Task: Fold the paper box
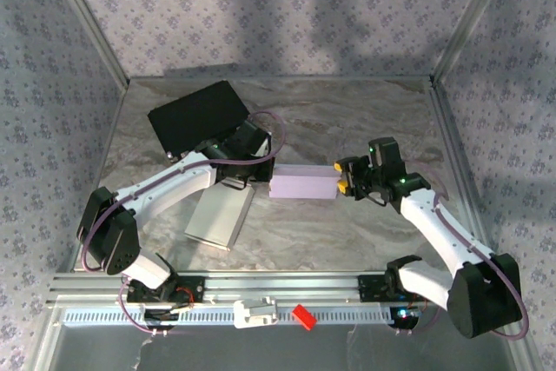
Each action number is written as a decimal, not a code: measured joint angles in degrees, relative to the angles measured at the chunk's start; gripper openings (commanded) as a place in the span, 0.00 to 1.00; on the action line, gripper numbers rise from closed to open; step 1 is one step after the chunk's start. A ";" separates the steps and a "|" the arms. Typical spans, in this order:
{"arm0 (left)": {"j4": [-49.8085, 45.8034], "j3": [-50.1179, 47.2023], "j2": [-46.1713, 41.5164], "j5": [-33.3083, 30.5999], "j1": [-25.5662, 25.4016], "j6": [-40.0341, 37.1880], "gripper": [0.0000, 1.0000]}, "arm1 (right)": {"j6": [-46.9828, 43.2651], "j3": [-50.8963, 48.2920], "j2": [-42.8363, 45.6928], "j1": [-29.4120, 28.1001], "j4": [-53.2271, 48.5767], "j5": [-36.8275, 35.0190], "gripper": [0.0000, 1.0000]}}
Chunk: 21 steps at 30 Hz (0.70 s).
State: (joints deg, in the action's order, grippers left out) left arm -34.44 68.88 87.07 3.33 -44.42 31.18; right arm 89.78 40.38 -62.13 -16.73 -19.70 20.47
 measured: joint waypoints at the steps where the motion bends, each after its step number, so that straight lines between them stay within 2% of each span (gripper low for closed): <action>1: 0.02 0.00 0.00 0.00 0.00 0.02 0.07 | -0.15 0.00 -0.07 0.00 0.07 0.02 0.43; 4: 0.00 0.02 0.00 0.04 0.00 0.48 0.12 | -0.61 -0.07 -0.20 0.00 0.26 0.13 0.43; 10: -2.12 -0.09 -0.55 0.61 0.04 2.71 0.33 | -2.82 -0.11 -0.59 0.31 0.26 0.15 0.40; 16: -2.89 -2.62 -4.22 4.90 0.81 7.48 0.37 | -4.92 -0.11 -0.90 0.37 0.22 0.15 0.38; 21: -0.46 -4.39 -7.50 9.86 4.50 13.14 0.41 | -5.79 0.07 -1.60 0.39 0.24 0.15 0.36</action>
State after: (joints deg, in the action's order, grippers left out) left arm -34.89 64.49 79.57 13.19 -39.92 44.31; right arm 83.99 40.45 -63.72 -16.34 -19.46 20.62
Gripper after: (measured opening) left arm 0.401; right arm 0.368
